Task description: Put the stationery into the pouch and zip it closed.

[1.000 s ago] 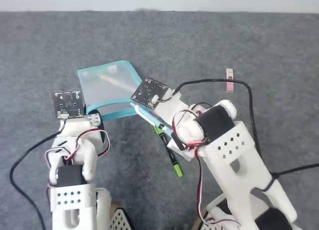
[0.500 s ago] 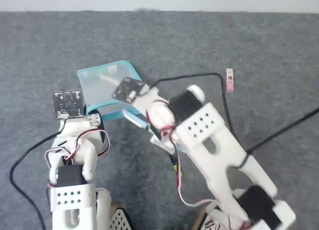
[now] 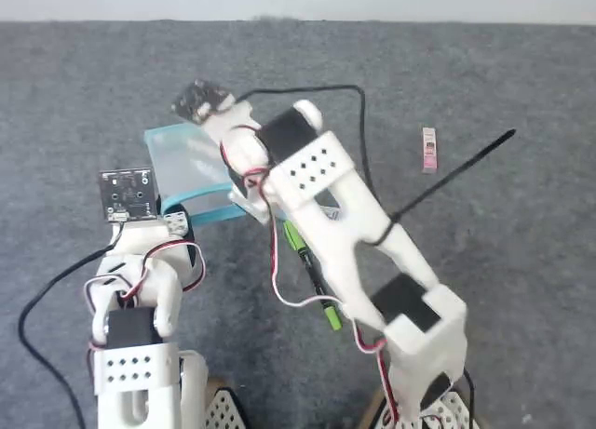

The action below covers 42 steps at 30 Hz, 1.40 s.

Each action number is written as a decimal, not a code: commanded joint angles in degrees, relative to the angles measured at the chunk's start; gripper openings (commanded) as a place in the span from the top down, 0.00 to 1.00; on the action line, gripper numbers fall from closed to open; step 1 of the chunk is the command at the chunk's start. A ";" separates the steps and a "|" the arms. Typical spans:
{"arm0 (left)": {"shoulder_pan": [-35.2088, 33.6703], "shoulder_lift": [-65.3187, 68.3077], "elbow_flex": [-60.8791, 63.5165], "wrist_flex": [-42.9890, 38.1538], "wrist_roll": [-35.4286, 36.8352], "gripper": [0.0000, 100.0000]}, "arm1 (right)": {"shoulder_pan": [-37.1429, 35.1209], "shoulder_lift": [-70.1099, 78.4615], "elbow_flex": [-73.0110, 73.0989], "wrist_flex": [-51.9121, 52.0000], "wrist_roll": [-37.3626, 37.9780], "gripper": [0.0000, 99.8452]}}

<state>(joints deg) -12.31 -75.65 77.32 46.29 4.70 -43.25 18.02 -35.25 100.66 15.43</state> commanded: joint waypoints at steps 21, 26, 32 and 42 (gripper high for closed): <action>0.26 0.26 -0.92 -1.93 -0.97 0.99 | 0.75 -30.46 31.74 -3.74 -1.23 0.79; 0.26 0.26 -0.92 -1.93 -0.97 0.99 | 0.75 -34.68 55.56 -17.36 -1.41 0.79; 0.18 0.26 -0.92 -1.93 -0.97 0.99 | 0.75 -30.81 63.30 -23.43 -1.85 0.79; 0.18 0.18 -0.92 -1.93 -1.14 0.99 | 0.75 -19.56 64.62 -31.08 -2.81 0.79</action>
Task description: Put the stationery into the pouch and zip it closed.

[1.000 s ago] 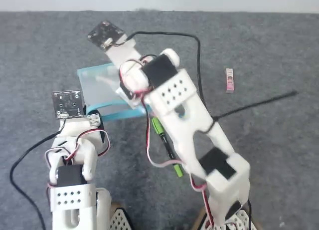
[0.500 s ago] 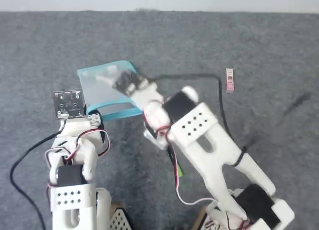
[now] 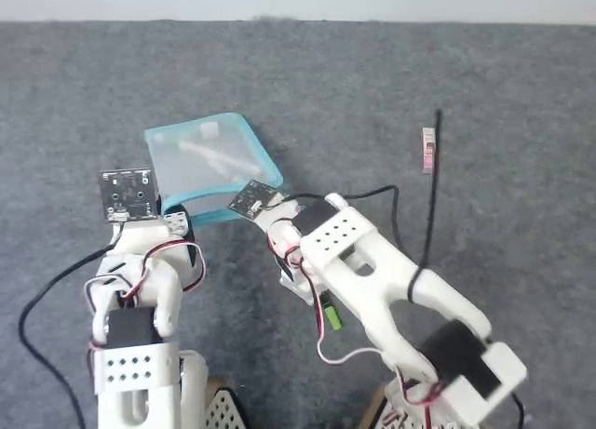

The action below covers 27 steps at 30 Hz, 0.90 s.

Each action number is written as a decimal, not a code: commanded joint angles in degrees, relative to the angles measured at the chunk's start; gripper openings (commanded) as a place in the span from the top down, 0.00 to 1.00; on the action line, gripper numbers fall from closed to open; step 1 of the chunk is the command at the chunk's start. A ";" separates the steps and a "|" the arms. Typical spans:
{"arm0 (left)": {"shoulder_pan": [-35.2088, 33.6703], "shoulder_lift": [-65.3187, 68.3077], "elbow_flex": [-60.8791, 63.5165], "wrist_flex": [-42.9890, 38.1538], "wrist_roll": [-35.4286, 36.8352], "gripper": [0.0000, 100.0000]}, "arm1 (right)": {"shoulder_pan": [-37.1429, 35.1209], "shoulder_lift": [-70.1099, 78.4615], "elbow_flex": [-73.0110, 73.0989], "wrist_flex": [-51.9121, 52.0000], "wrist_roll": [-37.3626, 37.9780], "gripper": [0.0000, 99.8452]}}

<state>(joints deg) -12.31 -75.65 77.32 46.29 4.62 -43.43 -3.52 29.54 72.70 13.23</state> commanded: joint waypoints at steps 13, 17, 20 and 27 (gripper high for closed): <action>0.09 0.00 -0.92 -1.93 -1.05 0.99 | 0.92 4.88 -0.26 -0.75 1.32 0.79; 0.09 -0.09 -0.92 -1.93 -1.05 0.99 | 0.92 4.97 -0.26 0.57 1.14 0.79; 0.00 -0.09 -0.92 -1.93 -1.05 0.99 | 0.92 4.88 -0.44 -0.84 1.05 0.79; 0.00 -0.09 -0.92 -1.93 -1.05 0.99 | 1.01 4.88 -0.26 -2.95 1.41 0.79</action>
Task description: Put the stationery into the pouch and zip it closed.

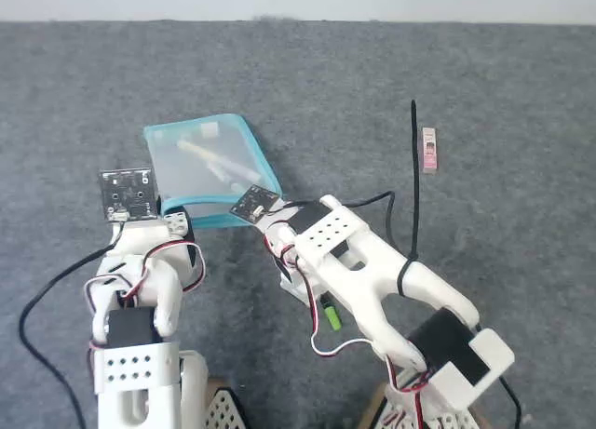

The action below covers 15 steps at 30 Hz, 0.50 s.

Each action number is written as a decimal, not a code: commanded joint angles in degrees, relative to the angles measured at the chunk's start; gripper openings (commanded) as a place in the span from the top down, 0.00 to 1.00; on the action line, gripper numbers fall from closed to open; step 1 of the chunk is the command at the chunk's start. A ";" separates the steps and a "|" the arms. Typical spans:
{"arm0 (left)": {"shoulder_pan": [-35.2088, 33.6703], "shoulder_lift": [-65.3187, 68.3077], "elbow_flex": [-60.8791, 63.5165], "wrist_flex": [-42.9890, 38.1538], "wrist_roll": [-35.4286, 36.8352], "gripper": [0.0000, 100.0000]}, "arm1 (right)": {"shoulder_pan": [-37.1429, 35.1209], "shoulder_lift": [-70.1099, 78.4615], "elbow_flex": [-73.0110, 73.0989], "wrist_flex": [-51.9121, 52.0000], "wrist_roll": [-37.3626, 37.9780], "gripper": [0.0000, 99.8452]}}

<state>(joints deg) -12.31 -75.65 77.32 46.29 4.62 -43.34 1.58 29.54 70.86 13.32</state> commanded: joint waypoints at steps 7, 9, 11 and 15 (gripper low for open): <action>0.00 -0.09 -1.10 -1.93 -0.97 0.99 | 3.03 2.68 0.62 -6.99 1.32 0.79; 0.00 -0.09 -1.10 -1.93 -0.97 0.99 | 4.97 4.62 0.53 -9.19 1.32 0.79; 0.00 -0.09 -1.10 -1.93 -0.97 0.99 | 6.29 5.85 0.44 -10.59 1.32 0.79; 0.00 -0.09 -1.10 -1.93 -0.97 0.99 | 6.46 6.29 0.44 -10.59 1.23 0.86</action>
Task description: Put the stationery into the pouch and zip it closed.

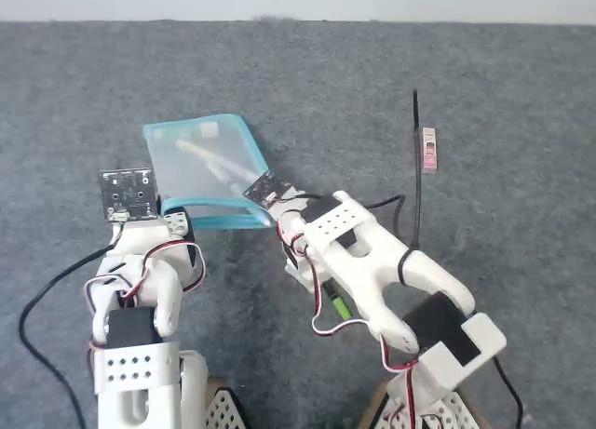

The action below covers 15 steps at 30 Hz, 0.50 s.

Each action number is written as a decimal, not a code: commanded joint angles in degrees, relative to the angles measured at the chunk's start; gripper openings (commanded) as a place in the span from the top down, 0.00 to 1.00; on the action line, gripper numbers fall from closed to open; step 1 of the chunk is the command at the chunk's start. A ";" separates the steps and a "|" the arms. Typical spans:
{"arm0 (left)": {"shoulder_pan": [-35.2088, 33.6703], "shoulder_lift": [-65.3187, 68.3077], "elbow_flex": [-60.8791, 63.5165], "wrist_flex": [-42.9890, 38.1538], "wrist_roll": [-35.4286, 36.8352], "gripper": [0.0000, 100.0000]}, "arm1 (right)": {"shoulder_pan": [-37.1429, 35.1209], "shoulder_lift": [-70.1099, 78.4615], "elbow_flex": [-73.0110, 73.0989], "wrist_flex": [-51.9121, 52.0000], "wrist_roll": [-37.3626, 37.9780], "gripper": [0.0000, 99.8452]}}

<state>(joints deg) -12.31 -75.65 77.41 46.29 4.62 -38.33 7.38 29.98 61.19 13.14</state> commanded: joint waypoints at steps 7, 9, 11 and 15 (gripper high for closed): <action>0.00 -0.09 -1.19 -1.93 -1.05 0.99 | 2.68 -1.45 -2.02 4.79 1.49 1.00; 0.00 -0.09 -1.19 -1.93 -1.05 0.99 | 5.32 -5.41 -5.10 11.38 1.49 0.99; 0.00 -0.09 -1.19 -1.93 -1.05 0.99 | 8.66 -11.30 -7.82 17.54 1.67 0.99; 0.00 -0.09 -1.19 -1.93 -1.05 0.99 | 11.65 -25.80 -10.37 27.74 4.57 0.99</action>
<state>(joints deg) -12.31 -75.65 77.41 46.29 4.62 -29.80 -2.55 24.18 79.03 14.46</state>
